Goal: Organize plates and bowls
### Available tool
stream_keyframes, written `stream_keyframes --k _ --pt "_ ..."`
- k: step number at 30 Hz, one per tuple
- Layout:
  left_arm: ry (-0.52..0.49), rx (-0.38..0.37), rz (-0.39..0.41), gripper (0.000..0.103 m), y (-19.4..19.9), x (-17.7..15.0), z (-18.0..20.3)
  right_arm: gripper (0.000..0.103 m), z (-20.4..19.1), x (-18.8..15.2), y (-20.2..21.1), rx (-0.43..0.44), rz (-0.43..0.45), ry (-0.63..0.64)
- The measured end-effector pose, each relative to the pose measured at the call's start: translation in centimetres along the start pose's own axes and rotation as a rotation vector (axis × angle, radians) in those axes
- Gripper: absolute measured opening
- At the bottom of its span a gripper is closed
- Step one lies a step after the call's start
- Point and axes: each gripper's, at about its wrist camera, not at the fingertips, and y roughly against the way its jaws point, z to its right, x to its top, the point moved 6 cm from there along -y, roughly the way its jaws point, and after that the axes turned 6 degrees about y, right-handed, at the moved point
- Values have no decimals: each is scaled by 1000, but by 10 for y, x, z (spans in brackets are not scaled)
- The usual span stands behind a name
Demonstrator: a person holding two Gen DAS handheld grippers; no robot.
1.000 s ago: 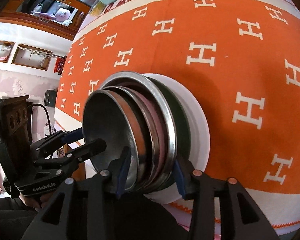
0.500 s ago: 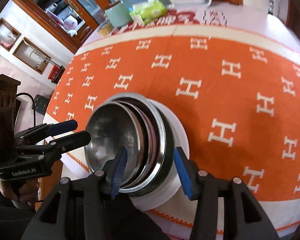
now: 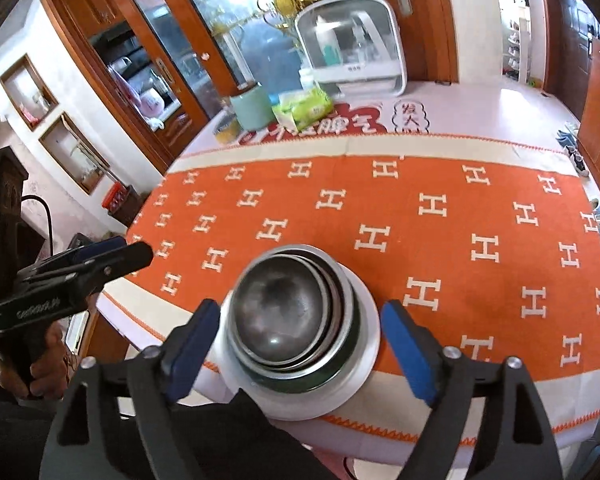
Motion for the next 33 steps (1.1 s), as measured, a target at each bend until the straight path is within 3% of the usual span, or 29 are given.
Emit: stream_keyframes --k 5,10,20,29,33 --pt "-2 51 42 78 21 -7 7 89 -21 -8 18 -15 -4 1" --pt "-13 58 34 82 23 -23 19 89 -29 -19 36 -110 36 6" --pt "-41 198 102 90 37 -35 12 89 -34 -32 35 -191 50 -61" --pt "-29 213 109 102 37 -45 0 98 -41 -39 34 -225 75 -72" --pt "-27 223 107 102 36 -45 -3 101 -42 -38 32 -228 76 -73"
